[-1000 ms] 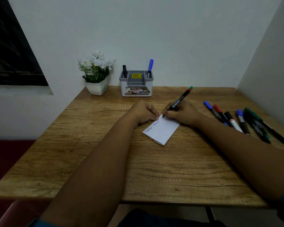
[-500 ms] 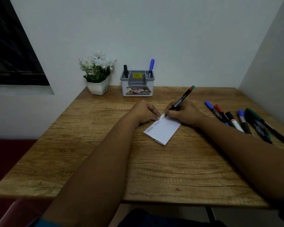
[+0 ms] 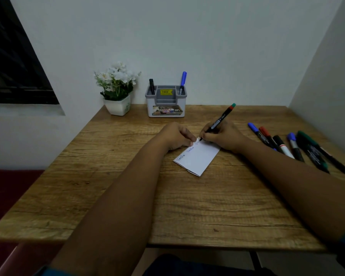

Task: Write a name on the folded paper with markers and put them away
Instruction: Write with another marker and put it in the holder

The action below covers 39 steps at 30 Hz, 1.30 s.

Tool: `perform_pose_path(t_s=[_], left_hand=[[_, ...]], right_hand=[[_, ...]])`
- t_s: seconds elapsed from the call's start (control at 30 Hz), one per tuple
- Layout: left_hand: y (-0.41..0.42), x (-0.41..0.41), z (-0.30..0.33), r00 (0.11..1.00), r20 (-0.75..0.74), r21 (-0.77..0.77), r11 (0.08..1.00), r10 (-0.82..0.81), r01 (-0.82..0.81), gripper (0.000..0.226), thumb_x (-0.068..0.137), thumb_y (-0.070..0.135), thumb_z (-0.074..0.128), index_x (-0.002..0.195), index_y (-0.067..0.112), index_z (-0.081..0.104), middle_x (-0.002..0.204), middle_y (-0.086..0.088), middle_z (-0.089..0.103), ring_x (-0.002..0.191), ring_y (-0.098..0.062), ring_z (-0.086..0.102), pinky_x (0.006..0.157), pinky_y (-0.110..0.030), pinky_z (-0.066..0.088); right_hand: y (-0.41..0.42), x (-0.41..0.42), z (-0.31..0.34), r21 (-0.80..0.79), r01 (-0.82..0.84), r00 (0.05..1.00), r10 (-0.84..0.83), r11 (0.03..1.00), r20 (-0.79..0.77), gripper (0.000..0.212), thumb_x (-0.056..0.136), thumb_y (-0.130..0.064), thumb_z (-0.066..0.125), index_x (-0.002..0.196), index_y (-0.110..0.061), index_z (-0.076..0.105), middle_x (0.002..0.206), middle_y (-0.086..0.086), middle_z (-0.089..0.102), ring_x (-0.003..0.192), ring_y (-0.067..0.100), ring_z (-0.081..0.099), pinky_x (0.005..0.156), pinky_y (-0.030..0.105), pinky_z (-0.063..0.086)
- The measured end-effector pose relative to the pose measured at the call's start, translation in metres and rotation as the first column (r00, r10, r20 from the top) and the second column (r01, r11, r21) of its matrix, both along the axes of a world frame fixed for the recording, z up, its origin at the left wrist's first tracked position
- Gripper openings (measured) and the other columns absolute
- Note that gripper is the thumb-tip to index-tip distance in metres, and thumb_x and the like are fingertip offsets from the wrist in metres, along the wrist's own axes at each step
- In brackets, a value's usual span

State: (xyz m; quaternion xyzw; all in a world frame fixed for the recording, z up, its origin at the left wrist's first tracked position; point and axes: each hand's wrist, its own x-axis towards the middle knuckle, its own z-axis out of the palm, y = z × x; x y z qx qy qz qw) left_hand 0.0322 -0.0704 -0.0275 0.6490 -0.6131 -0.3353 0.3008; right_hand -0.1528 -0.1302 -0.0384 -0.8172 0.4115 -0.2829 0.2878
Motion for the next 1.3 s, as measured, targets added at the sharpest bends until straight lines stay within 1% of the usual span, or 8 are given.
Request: perform_pose_path(t_s=[0.23,0.43,0.57,0.87,1.0,1.1,1.2,1.3], left_hand=[[-0.0002,0.0003,-0.0002,1.000,-0.011,-0.004,1.000,-0.011,0.011,0.019,0.078,0.005,0.076,0.093,0.016,0.077,0.096,0.005,0.072,0.094,-0.011,0.063,0.097,-0.036,0.051],[0.0027,-0.0007,0.0019,1.000,0.003,-0.010,1.000,-0.019,0.019,0.020,0.079,0.004,0.075,0.098,0.013,0.076,0.097,0.004,0.071,0.095,-0.009,0.061,0.098,-0.033,0.049],[0.0037,-0.0005,0.0028,1.000,0.004,-0.015,1.000,-0.021,0.021,0.021,0.080,0.005,0.074,0.100,0.012,0.076,0.101,0.002,0.071,0.091,-0.005,0.058,0.092,-0.026,0.047],[0.0026,-0.0003,0.0025,1.000,0.012,-0.013,1.000,-0.011,0.011,0.020,0.081,0.005,0.074,0.099,0.013,0.076,0.100,-0.001,0.072,0.088,-0.009,0.060,0.077,-0.018,0.048],[0.0023,-0.0007,0.0013,1.000,-0.001,-0.015,1.000,-0.005,0.005,0.020,0.080,0.004,0.074,0.098,0.012,0.076,0.101,-0.002,0.072,0.087,-0.008,0.060,0.083,-0.022,0.050],[0.0005,-0.0005,0.0004,1.000,-0.019,-0.010,1.000,-0.001,0.001,0.018,0.079,0.004,0.075,0.095,0.013,0.077,0.097,0.001,0.071,0.089,-0.010,0.061,0.090,-0.030,0.052],[0.0016,-0.0004,0.0002,1.000,-0.027,0.010,1.000,-0.001,0.001,0.016,0.079,0.005,0.075,0.091,0.015,0.077,0.095,0.003,0.070,0.092,-0.014,0.063,0.089,-0.031,0.054],[-0.0001,-0.0003,0.0034,0.992,-0.099,-0.018,0.996,0.082,-0.084,0.014,0.083,0.009,0.071,0.095,0.015,0.075,0.097,0.001,0.069,0.075,-0.010,0.058,0.069,-0.024,0.049]], right_hand=[[0.0003,-0.0008,-0.0005,0.003,0.002,1.000,-0.002,1.000,0.024,0.007,0.086,-0.015,0.070,0.090,-0.016,0.076,0.089,-0.009,0.072,0.088,0.001,0.063,0.077,0.016,0.048],[-0.0020,-0.0003,-0.0008,-0.048,0.023,1.000,-0.024,0.999,-0.015,0.006,0.083,-0.016,0.071,0.086,-0.017,0.076,0.088,-0.005,0.071,0.086,0.004,0.062,0.073,0.019,0.048],[-0.0019,0.0000,-0.0006,-0.036,0.035,0.999,-0.036,0.999,-0.017,0.006,0.084,-0.017,0.071,0.088,-0.016,0.075,0.087,-0.006,0.070,0.085,0.002,0.061,0.071,0.015,0.045],[-0.0002,0.0006,0.0004,-0.009,0.065,0.998,-0.065,0.998,0.005,0.007,0.085,-0.017,0.071,0.089,-0.014,0.075,0.090,-0.004,0.071,0.088,0.006,0.062,0.076,0.022,0.049],[0.0002,0.0005,0.0011,-0.023,0.081,0.996,-0.081,0.996,-0.022,0.008,0.085,-0.018,0.070,0.091,-0.014,0.074,0.091,-0.005,0.069,0.086,0.002,0.059,0.069,0.012,0.043],[0.0014,0.0013,0.0004,-0.039,0.077,0.996,-0.078,0.996,-0.039,0.007,0.086,-0.018,0.068,0.089,-0.014,0.074,0.090,-0.003,0.070,0.088,0.006,0.061,0.070,0.015,0.045],[0.0052,0.0000,0.0023,0.000,0.165,0.982,-0.164,0.986,0.091,0.011,0.089,-0.017,0.062,0.082,-0.013,0.070,0.083,-0.004,0.069,0.080,0.006,0.061,0.070,0.023,0.047],[0.0067,-0.0030,0.0069,0.087,0.243,0.909,-0.258,0.966,0.327,0.003,0.089,-0.015,0.062,0.092,-0.016,0.063,0.081,0.006,0.068,0.072,0.013,0.063,0.070,0.033,0.054]])
